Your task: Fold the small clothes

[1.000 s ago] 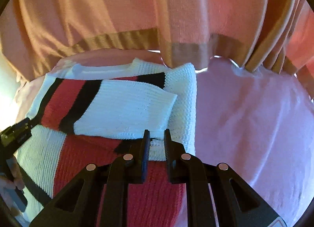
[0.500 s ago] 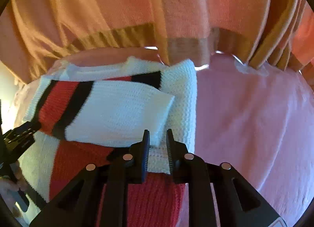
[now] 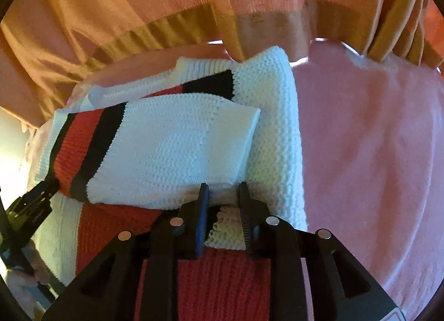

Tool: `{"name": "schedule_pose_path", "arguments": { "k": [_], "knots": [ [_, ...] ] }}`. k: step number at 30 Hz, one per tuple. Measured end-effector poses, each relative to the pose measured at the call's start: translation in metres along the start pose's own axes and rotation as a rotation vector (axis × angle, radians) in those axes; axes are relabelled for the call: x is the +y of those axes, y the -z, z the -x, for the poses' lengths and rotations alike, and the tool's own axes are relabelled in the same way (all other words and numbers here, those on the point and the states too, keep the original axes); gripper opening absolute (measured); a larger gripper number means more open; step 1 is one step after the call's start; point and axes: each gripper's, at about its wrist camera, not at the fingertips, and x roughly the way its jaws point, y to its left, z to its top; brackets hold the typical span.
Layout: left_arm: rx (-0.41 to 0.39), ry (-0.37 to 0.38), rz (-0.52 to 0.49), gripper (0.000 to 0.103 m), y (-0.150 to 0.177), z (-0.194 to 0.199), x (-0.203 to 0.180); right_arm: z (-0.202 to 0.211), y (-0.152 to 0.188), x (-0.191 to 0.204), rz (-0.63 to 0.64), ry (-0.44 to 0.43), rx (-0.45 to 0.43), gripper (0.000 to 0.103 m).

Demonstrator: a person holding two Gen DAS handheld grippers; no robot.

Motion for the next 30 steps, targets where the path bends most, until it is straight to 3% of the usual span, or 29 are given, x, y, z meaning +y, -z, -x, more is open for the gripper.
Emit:
{"name": "schedule_pose_path", "arguments": {
  "k": [1, 5, 9, 10, 16, 20, 23, 26, 30],
  "knots": [
    [0.0, 0.0, -0.002, 0.048, 0.0, 0.0, 0.0, 0.003, -0.001, 0.003, 0.008, 0.003, -0.005, 0.008],
    [0.003, 0.003, 0.003, 0.049, 0.0, 0.0, 0.001, 0.03, -0.008, 0.012, 0.041, 0.018, -0.099, 0.007],
    [0.001, 0.001, 0.0, 0.05, 0.0, -0.001, 0.001, -0.002, -0.001, -0.003, 0.036, 0.044, 0.008, 0.008],
    [0.001, 0.001, -0.001, 0.05, 0.0, -0.001, 0.0, 0.0, 0.0, -0.006, 0.021, 0.033, -0.015, 0.008],
    [-0.01, 0.006, -0.005, 0.05, 0.001, 0.007, 0.003, 0.054, -0.002, 0.008, 0.06, 0.054, -0.093, 0.01],
    [-0.026, 0.03, 0.005, 0.05, 0.011, 0.029, 0.008, 0.097, 0.026, 0.019, 0.09, 0.083, -0.142, 0.014],
    [-0.045, 0.05, 0.007, 0.05, 0.025, 0.052, 0.012, 0.119, 0.047, 0.02, 0.042, 0.045, -0.191, 0.035],
    [-0.075, 0.036, 0.004, 0.059, 0.045, 0.074, 0.02, 0.13, 0.083, 0.028, 0.048, 0.054, -0.198, 0.036],
    [-0.088, 0.058, 0.002, 0.062, 0.08, 0.097, 0.039, 0.129, 0.13, 0.04, 0.101, 0.12, -0.158, 0.037]
  ]
}}
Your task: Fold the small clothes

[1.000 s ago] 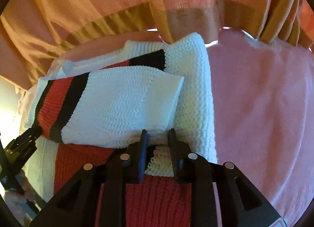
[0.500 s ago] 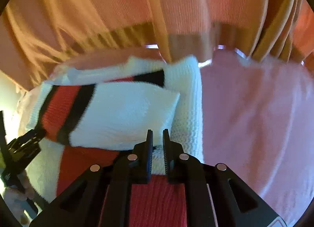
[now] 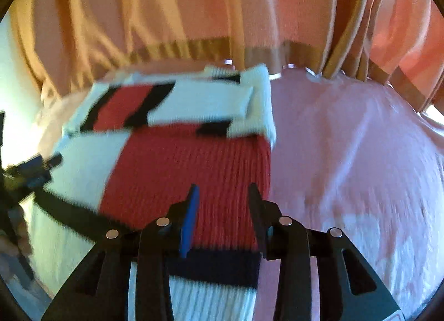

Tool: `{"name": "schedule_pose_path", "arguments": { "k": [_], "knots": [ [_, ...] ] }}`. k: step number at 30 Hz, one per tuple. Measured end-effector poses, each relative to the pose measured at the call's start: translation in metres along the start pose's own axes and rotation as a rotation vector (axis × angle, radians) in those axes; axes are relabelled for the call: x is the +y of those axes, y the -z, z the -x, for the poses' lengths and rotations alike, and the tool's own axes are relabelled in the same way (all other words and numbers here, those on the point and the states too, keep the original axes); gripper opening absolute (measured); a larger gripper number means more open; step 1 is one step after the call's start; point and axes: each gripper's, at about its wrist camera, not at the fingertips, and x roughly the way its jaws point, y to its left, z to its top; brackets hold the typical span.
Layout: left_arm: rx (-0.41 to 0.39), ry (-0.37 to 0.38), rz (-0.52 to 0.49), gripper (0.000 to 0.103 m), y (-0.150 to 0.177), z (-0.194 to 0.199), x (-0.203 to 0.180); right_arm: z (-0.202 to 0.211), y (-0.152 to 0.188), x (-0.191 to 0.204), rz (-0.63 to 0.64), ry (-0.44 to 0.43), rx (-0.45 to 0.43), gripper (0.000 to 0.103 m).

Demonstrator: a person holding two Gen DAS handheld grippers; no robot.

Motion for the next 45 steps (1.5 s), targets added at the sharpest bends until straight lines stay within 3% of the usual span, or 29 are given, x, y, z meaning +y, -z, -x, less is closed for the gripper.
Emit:
{"name": "schedule_pose_path", "arguments": {
  "k": [8, 17, 20, 24, 30, 36, 40, 43, 45],
  "knots": [
    [-0.029, 0.01, 0.035, 0.067, 0.036, 0.026, 0.03, 0.003, 0.039, 0.012, 0.039, 0.016, 0.034, 0.039],
    [-0.015, 0.027, 0.041, 0.068, 0.061, 0.03, 0.034, 0.005, 0.058, 0.003, 0.048, 0.026, 0.059, 0.039],
    [-0.008, 0.026, 0.077, 0.074, 0.07, 0.033, 0.048, 0.014, 0.065, -0.011, 0.032, 0.036, 0.06, 0.049],
    [0.021, 0.019, 0.142, 0.076, 0.088, 0.04, 0.075, 0.027, 0.091, -0.026, 0.004, 0.022, 0.091, 0.054],
    [0.087, 0.03, 0.18, 0.08, 0.124, 0.044, 0.091, 0.028, 0.133, -0.018, -0.012, -0.014, 0.165, 0.058],
    [0.172, 0.076, 0.252, 0.08, 0.144, 0.035, 0.103, 0.035, 0.15, -0.013, -0.076, -0.049, 0.161, 0.062],
    [0.179, 0.09, 0.256, 0.08, 0.148, 0.034, 0.104, 0.039, 0.155, -0.011, -0.094, -0.07, 0.157, 0.064],
    [0.182, 0.094, 0.241, 0.073, 0.146, 0.034, 0.099, 0.04, 0.156, -0.008, -0.097, -0.093, 0.151, 0.065],
    [0.174, 0.124, 0.209, 0.049, 0.144, 0.037, 0.092, 0.039, 0.155, -0.005, -0.09, -0.093, 0.144, 0.061]
  ]
}}
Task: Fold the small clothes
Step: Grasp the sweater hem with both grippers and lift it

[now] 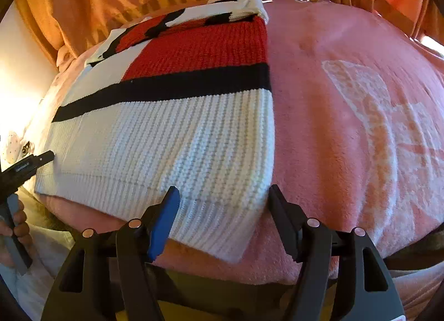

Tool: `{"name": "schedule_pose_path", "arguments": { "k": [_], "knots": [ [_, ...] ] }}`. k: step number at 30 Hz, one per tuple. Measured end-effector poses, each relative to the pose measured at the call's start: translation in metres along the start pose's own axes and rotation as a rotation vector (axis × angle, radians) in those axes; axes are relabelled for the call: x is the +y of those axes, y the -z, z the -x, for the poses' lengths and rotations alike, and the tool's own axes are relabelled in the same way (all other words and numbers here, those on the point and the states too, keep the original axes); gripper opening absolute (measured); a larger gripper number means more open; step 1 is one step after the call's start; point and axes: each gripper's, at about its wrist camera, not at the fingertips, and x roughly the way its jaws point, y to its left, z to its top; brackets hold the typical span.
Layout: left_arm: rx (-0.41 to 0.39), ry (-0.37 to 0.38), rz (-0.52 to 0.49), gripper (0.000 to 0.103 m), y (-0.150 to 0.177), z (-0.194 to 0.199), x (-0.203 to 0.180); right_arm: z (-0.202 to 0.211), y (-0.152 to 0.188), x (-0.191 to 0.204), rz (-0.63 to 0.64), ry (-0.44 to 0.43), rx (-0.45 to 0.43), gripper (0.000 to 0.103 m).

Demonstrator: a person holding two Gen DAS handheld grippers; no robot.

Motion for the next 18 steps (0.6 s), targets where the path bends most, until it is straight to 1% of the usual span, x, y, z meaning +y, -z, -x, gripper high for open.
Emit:
{"name": "schedule_pose_path", "arguments": {
  "k": [1, 2, 3, 5, 7, 8, 10, 11, 14, 18],
  "knots": [
    [0.003, 0.005, -0.012, 0.043, 0.0, 0.001, -0.003, 0.0, -0.001, 0.001, -0.002, -0.007, -0.005, 0.056],
    [0.004, 0.008, -0.023, 0.031, 0.0, 0.001, -0.006, 0.0, -0.001, 0.0, -0.006, -0.01, -0.01, 0.04],
    [0.006, 0.02, -0.032, 0.018, -0.001, 0.002, -0.009, 0.0, -0.002, -0.001, -0.014, -0.021, -0.012, 0.014],
    [0.005, 0.034, -0.031, 0.012, -0.003, 0.005, -0.011, 0.001, -0.006, -0.007, -0.063, -0.08, -0.01, 0.011],
    [-0.006, 0.061, -0.023, 0.011, -0.006, 0.015, -0.012, 0.01, -0.008, -0.009, -0.081, -0.109, -0.035, 0.01],
    [-0.018, 0.071, -0.02, 0.011, -0.005, 0.022, -0.012, 0.022, -0.009, -0.01, -0.089, -0.131, -0.065, 0.009],
    [-0.045, 0.094, -0.017, 0.01, -0.003, 0.042, -0.009, 0.041, -0.009, -0.012, -0.094, -0.148, -0.097, 0.009],
    [-0.052, 0.107, -0.018, 0.008, -0.001, 0.05, -0.007, 0.05, -0.008, -0.012, -0.093, -0.152, -0.117, 0.009],
    [-0.059, 0.137, -0.026, 0.007, 0.007, 0.076, -0.002, 0.078, -0.001, -0.014, -0.079, -0.145, -0.148, 0.008],
    [-0.041, 0.152, -0.064, 0.007, 0.028, 0.104, -0.005, 0.108, 0.019, -0.024, -0.08, -0.13, -0.142, 0.008]
  ]
}}
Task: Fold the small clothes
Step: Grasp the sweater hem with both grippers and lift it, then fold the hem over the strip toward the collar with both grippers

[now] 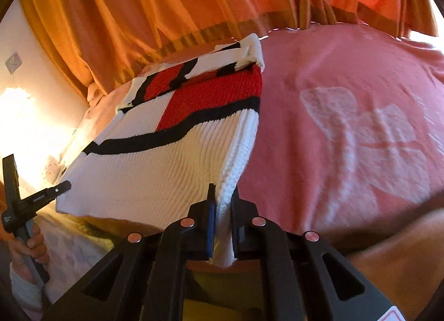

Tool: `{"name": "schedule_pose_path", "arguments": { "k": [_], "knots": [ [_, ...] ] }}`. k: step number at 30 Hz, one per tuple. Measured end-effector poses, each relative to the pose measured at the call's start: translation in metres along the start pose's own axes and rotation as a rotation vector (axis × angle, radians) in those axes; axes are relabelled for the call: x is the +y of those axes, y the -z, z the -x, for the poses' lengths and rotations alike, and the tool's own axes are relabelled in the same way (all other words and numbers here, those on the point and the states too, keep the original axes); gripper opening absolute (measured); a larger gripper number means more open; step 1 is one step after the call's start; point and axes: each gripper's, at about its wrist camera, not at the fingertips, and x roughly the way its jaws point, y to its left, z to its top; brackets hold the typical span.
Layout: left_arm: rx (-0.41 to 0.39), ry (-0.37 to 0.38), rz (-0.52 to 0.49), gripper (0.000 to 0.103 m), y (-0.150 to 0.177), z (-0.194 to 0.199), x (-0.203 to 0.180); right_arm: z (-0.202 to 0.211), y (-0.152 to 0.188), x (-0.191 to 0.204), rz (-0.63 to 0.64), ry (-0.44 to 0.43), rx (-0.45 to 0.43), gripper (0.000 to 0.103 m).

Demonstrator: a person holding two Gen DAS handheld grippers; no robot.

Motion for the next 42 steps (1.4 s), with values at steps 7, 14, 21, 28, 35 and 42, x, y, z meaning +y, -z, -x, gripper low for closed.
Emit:
{"name": "schedule_pose_path", "arguments": {
  "k": [7, 14, 21, 28, 35, 42],
  "knots": [
    [0.053, 0.06, 0.005, 0.007, 0.035, 0.066, -0.006, 0.07, 0.039, 0.0, -0.012, -0.031, 0.03, 0.008],
    [-0.231, 0.06, -0.077, 0.007, -0.055, 0.102, -0.035, 0.094, -0.052, 0.008, 0.052, -0.135, -0.231, 0.008],
    [-0.232, -0.084, -0.083, 0.008, -0.185, -0.028, -0.064, -0.051, -0.192, -0.032, -0.04, -0.09, -0.177, 0.008],
    [-0.023, -0.224, -0.054, 0.011, -0.23, -0.202, -0.063, -0.207, -0.254, -0.038, -0.004, 0.071, 0.035, 0.011],
    [-0.041, -0.167, -0.015, 0.038, -0.242, -0.213, -0.05, -0.194, -0.263, -0.045, -0.027, 0.035, -0.043, 0.042],
    [-0.22, -0.278, -0.157, 0.077, -0.242, -0.179, -0.06, -0.173, -0.255, -0.041, 0.124, 0.118, -0.049, 0.061]
  ]
}}
